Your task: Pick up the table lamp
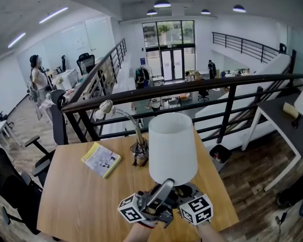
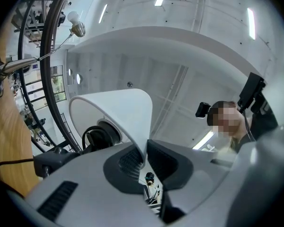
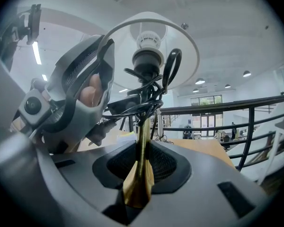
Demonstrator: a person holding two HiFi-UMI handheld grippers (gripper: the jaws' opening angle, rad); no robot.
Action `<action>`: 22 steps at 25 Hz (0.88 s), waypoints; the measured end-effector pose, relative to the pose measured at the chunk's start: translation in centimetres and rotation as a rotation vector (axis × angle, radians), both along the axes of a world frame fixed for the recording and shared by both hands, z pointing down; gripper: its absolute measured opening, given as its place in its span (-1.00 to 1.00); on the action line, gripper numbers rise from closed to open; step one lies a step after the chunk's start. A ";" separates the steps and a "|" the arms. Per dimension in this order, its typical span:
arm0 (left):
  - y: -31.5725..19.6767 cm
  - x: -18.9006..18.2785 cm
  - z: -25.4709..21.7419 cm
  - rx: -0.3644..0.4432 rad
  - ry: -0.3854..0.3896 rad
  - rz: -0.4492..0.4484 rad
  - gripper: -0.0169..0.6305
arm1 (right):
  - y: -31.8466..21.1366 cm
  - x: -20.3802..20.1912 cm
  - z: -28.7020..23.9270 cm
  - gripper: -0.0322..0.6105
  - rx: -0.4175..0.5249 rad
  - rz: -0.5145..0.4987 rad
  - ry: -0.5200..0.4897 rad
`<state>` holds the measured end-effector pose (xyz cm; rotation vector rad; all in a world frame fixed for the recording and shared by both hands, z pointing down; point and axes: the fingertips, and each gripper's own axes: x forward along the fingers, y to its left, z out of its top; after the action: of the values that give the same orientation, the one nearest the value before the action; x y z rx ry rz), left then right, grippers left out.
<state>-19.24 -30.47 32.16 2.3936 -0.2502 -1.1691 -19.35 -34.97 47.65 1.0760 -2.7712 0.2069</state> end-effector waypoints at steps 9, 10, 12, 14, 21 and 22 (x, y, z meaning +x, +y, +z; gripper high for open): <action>0.8 0.1 -2.0 0.037 -0.001 -0.010 -0.86 | 0.4 0.0 -2.1 -0.60 0.038 -0.007 -0.001; 0.9 0.1 -2.1 0.041 0.000 -0.012 -0.86 | 0.4 0.0 -2.4 -0.60 0.044 -0.009 -0.001; 1.1 0.1 -2.5 0.050 0.001 -0.015 -0.86 | 0.4 0.0 -2.8 -0.60 0.056 -0.011 0.000; 1.1 0.1 -3.0 0.058 0.001 -0.017 -0.86 | 0.3 0.1 -3.3 -0.60 0.066 -0.012 0.001; 1.4 0.5 -4.7 0.084 0.004 -0.027 -0.86 | 0.2 0.4 -5.2 -0.60 0.093 -0.020 0.001; 1.4 0.5 -4.8 0.085 0.006 -0.028 -0.86 | 0.2 0.5 -5.3 -0.60 0.098 -0.022 0.003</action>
<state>-18.71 -29.02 27.35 2.4667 -0.2374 -1.2220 -18.87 -34.78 42.31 1.0661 -2.8157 0.0682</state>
